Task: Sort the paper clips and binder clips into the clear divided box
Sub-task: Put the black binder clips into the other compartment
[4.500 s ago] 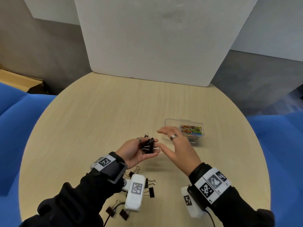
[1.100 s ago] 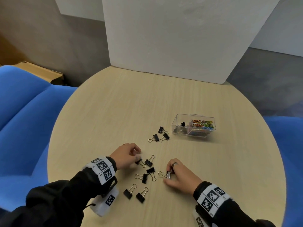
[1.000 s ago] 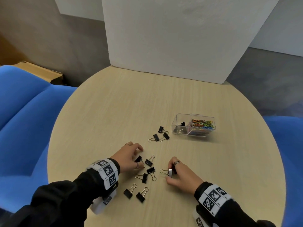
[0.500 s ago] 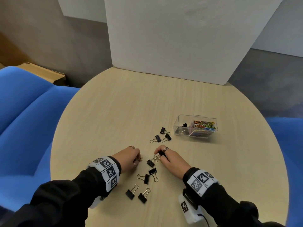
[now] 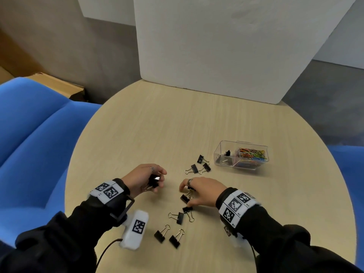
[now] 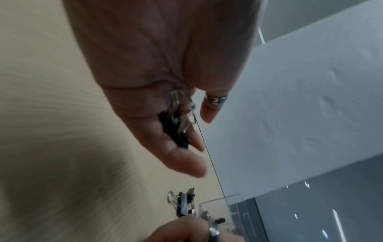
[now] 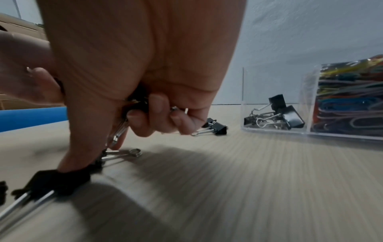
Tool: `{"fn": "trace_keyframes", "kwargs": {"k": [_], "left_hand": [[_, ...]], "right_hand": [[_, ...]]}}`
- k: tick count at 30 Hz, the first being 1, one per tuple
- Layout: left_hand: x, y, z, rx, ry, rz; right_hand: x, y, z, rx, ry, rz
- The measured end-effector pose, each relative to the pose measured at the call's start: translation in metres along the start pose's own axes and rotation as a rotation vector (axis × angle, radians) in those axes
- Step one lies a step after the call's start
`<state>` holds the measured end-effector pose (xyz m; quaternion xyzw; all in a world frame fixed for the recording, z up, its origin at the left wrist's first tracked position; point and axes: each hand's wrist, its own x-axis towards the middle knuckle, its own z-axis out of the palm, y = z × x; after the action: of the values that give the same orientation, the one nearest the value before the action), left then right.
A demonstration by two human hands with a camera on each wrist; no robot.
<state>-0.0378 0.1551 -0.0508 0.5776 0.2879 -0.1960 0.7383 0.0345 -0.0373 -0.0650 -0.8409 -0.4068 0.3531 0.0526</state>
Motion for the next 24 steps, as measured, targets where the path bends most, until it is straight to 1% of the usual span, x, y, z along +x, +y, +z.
{"fn": "trace_keyframes", "kwargs": {"k": [3,10,14,19,24], "left_hand": [[0.001,0.005,0.001,-0.173,0.001,-0.079],[0.007,0.007,0.006,-0.325,0.027,-0.153],[0.014,0.003,0.009,-0.341,0.058,-0.193],[0.02,0.0,0.009,-0.339,0.085,-0.221],[0.024,0.003,0.01,-0.389,0.077,-0.212]], "right_hand": [[0.004,0.001,-0.004,-0.005,-0.027,-0.007],[0.001,0.004,0.0,-0.02,-0.038,-0.001],[-0.001,0.004,0.004,-0.003,-0.018,-0.013],[0.0,-0.004,0.012,-0.053,0.06,0.006],[0.0,-0.004,0.01,0.003,0.056,0.064]]}}
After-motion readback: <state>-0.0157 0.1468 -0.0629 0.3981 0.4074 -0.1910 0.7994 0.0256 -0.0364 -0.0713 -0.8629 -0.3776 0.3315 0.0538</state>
